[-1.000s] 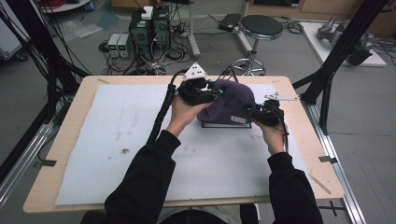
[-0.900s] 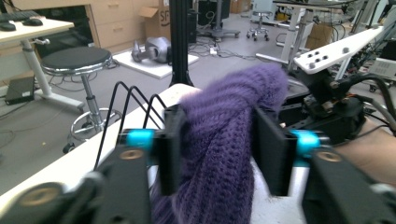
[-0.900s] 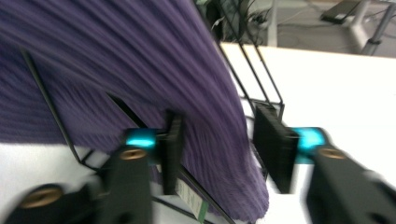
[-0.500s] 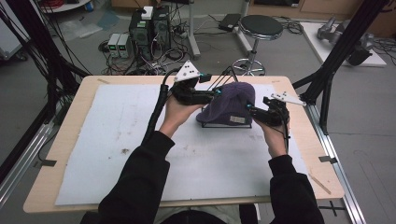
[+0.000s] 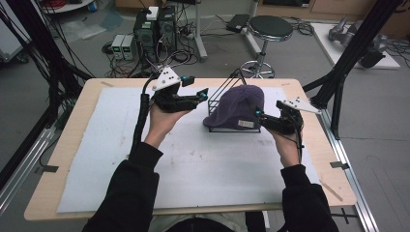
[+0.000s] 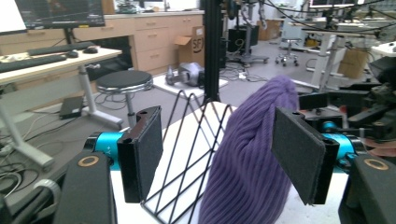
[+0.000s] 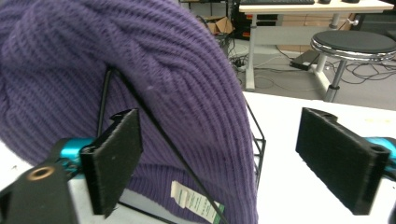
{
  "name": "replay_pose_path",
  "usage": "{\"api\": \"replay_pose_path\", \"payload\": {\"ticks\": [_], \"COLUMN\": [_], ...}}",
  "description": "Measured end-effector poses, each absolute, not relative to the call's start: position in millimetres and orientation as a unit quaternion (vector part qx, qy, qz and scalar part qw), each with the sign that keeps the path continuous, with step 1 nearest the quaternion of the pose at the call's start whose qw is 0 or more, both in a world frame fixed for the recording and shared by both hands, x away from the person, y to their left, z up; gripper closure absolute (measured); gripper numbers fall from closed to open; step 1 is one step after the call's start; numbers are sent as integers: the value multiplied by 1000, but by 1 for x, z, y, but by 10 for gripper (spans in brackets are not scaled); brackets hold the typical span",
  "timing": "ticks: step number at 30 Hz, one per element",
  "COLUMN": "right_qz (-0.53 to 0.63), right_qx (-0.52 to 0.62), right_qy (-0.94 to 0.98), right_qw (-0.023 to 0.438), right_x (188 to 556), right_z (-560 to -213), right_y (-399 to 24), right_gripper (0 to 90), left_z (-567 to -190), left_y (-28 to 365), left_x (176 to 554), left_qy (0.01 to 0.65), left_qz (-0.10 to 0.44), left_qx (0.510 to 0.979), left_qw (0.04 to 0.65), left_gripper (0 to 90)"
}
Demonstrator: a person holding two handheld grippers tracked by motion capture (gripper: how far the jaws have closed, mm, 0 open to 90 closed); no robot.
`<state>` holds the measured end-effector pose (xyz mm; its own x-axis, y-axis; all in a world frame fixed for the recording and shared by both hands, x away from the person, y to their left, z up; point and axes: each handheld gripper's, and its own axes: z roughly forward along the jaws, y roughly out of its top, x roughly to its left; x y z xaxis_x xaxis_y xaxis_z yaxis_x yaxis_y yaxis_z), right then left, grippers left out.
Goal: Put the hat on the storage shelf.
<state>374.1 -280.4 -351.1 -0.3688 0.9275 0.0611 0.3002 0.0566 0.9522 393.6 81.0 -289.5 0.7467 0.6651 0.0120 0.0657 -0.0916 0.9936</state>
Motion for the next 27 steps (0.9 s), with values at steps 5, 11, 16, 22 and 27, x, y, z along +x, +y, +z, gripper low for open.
{"api": "replay_pose_path", "payload": {"ticks": [5, 11, 16, 22, 27], "right_qz": [511, 518, 530, 531, 546], "right_qx": [474, 491, 484, 493, 507], "right_qy": [637, 613, 598, 589, 569], "right_qw": [330, 338, 356, 358, 349], "right_x": [364, 357, 345, 335, 328], "right_z": [-353, -359, -357, -367, -373], "right_y": [-278, -287, -294, -305, -314], "right_gripper": [123, 112, 113, 113, 114], "left_z": [-295, -305, -310, -319, -331], "left_y": [100, 126, 155, 195, 220], "left_x": [385, 374, 357, 334, 316], "left_qy": [290, 313, 332, 366, 383], "left_qz": [261, 311, 340, 379, 425], "left_qx": [677, 637, 607, 571, 547], "left_qw": [625, 633, 637, 629, 612], "left_gripper": [324, 308, 299, 299, 298]}}
